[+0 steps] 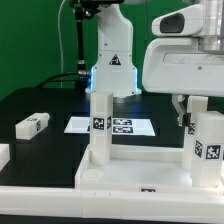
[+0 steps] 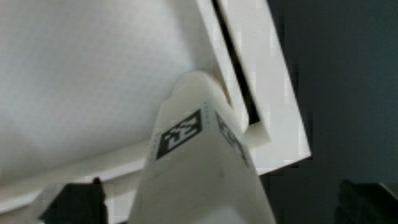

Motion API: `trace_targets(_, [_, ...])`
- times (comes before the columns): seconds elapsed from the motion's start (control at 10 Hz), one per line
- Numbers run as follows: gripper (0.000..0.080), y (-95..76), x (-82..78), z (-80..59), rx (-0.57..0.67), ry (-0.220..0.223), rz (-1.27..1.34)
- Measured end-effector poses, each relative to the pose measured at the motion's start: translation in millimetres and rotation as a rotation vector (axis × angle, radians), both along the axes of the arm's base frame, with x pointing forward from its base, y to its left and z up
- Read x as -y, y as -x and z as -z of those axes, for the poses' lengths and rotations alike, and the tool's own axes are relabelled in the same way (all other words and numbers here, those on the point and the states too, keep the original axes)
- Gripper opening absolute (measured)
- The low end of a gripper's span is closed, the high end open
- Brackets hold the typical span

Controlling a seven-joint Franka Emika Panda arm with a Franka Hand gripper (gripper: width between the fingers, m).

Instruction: Assemble desk

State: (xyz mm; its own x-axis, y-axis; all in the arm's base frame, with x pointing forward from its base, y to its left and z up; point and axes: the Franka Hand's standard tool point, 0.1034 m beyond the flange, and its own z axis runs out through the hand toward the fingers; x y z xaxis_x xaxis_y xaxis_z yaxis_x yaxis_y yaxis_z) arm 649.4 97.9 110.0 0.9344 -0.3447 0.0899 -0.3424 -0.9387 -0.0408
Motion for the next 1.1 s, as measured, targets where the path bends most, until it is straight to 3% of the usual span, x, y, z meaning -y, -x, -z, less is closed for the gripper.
trace_targets(0.8, [0.0649, -0.5, 7.2, 0.1, -0.004, 0.072, -0.421])
trace_targets(1.0, [0.041, -0.6, 7.4, 0.1, -0.004, 0.072, -0.419])
trace_targets(1.1, [0.041, -0.6, 7.4, 0.2, -0.004, 0.072, -0.419])
